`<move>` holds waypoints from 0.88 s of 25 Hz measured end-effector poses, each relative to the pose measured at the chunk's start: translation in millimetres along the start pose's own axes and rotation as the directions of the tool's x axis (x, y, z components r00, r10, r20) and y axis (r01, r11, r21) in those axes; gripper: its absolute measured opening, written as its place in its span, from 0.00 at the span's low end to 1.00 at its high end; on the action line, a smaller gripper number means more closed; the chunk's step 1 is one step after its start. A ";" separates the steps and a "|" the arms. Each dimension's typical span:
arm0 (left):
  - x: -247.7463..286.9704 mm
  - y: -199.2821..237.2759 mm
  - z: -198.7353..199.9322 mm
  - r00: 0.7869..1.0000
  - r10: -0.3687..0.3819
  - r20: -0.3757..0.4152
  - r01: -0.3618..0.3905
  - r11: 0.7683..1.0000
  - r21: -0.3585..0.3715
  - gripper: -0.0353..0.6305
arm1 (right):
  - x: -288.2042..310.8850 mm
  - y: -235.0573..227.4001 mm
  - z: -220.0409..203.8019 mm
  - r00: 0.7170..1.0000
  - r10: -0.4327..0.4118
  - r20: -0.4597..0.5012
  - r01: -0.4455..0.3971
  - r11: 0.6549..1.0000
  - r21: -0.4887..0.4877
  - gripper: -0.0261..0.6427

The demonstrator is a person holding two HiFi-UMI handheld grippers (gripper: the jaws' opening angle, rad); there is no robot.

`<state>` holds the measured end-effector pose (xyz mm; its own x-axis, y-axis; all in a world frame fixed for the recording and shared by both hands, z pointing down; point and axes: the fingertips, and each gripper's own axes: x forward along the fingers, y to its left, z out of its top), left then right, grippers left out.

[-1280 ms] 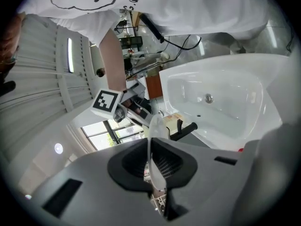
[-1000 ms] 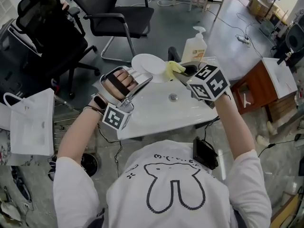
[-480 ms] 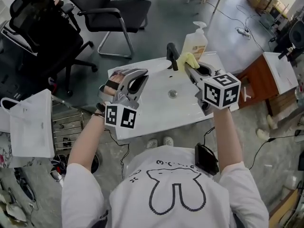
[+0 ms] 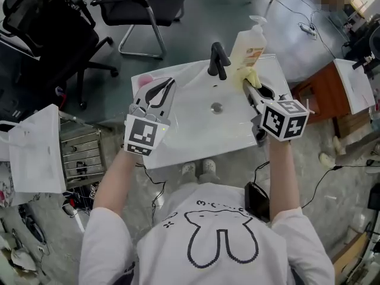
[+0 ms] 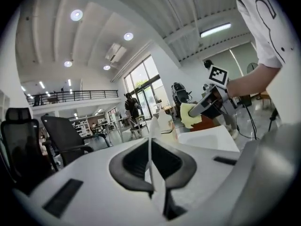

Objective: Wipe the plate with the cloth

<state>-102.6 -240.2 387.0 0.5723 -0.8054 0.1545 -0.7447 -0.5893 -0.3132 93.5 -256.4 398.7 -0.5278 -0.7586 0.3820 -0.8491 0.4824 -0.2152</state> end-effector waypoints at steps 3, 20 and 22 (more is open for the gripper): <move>6.1 -2.5 -19.6 1.000 -0.013 -0.020 0.010 0.989 -0.150 0.08 | 5.7 -3.3 -13.8 0.999 -0.012 -0.036 0.012 1.000 -0.012 0.11; 44.2 -65.7 -165.8 0.945 -0.185 -0.269 -0.047 0.739 -0.673 0.08 | 21.1 -31.9 -113.5 0.979 -0.038 -0.200 0.069 0.986 0.154 0.11; 47.5 -76.4 -186.1 0.921 -0.230 -0.314 -0.085 0.667 -0.740 0.08 | 21.1 -32.4 -122.8 0.977 -0.037 -0.212 0.075 0.982 0.172 0.11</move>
<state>-82.3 -245.3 592.7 0.5907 -0.6268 0.5081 -0.7998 -0.3719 0.4711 112.5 -234.3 524.1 -0.4795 -0.6658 0.5716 -0.8770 0.3419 -0.3375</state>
